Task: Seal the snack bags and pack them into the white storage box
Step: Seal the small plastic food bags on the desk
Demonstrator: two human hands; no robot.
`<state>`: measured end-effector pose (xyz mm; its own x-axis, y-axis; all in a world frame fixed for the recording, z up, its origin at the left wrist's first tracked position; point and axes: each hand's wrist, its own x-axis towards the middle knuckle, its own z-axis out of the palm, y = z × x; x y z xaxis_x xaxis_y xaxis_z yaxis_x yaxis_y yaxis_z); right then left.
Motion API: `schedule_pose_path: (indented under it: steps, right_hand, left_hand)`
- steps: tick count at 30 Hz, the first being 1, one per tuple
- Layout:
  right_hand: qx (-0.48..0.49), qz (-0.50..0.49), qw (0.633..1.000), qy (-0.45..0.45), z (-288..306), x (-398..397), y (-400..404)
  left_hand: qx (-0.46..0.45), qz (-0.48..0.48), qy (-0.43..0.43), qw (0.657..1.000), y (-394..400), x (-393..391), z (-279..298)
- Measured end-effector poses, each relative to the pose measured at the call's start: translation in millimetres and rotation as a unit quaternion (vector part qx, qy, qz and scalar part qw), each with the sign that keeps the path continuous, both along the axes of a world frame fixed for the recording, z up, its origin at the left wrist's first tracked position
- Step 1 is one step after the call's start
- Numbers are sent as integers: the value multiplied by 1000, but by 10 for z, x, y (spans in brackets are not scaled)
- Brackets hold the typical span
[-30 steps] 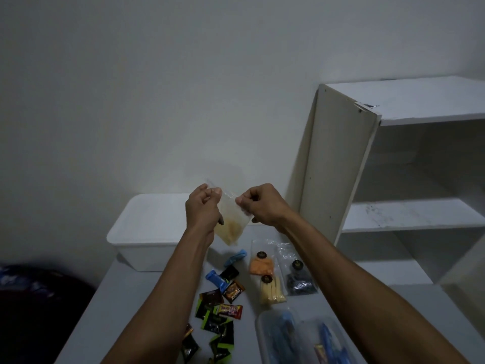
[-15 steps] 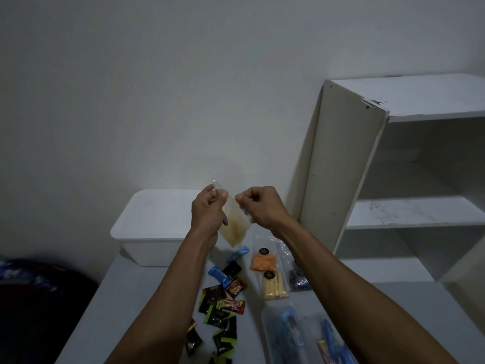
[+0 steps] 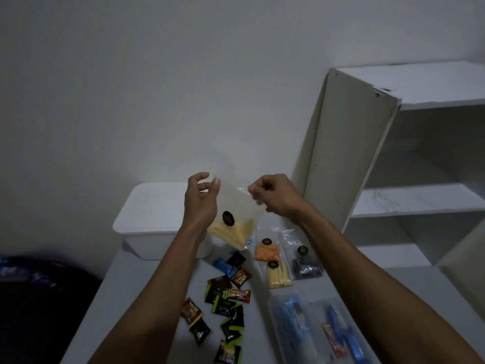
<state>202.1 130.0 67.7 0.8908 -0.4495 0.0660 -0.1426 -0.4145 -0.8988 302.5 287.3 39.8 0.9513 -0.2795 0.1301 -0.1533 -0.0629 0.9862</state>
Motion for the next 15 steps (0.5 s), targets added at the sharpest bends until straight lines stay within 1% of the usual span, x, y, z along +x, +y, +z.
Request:
schedule_pose_path:
  steps: [3, 6, 8, 11, 15]
  right_hand:
    - [18, 6, 1000, 3, 54, -36, -71]
    - [92, -21, 995, -18, 1, -122, -77]
    - [115, -42, 993, -6, -169, -199, -86]
    - [89, -66, 994, 20, -592, -260, -106]
    - [112, -115, 987, 4, -930, -89, -160]
  left_hand:
    - [-10, -41, -12, 999, 50, 42, -60]
    - [-48, -34, 29, 998, 15, 47, -156]
    - [-71, -30, 82, 994, -26, 59, -247]
    - [-84, -29, 147, 985, -89, 88, -413]
    - [-92, -16, 173, 980, -244, 172, -580]
